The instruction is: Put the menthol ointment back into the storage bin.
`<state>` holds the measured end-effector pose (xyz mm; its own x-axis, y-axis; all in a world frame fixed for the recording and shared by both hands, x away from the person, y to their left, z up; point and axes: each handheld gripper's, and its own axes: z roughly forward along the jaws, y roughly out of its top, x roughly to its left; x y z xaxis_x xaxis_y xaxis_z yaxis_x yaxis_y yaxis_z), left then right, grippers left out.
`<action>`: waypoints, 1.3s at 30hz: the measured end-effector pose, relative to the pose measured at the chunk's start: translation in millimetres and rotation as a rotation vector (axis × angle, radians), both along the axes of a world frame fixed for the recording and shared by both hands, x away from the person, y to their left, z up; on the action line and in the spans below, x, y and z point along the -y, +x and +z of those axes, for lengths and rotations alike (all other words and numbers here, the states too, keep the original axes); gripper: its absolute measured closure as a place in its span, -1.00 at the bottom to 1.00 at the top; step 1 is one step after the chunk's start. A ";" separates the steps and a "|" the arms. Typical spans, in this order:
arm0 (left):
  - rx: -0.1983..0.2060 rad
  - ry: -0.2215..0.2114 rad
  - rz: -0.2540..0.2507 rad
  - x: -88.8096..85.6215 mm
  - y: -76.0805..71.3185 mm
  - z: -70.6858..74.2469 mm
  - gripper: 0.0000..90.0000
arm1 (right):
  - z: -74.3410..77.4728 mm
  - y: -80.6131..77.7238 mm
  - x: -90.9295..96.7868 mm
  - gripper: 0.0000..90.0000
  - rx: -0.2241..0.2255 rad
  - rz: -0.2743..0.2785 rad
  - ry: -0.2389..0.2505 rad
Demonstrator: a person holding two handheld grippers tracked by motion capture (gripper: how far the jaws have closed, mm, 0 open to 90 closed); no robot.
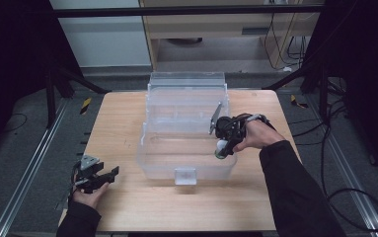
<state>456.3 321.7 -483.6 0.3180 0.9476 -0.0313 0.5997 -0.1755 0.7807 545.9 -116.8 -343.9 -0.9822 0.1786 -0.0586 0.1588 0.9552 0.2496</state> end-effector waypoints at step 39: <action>0.000 -0.003 0.003 0.0 0.2 -0.4 -0.26 | -34.1 2.1 10.3 0.11 -0.058 -0.015 -0.044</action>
<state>456.5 321.6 -483.9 0.3153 0.9484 -0.0344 0.5999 -0.1711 0.7816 548.0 -127.1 -377.9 -0.9814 0.1916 -0.0102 0.1858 0.9626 0.1973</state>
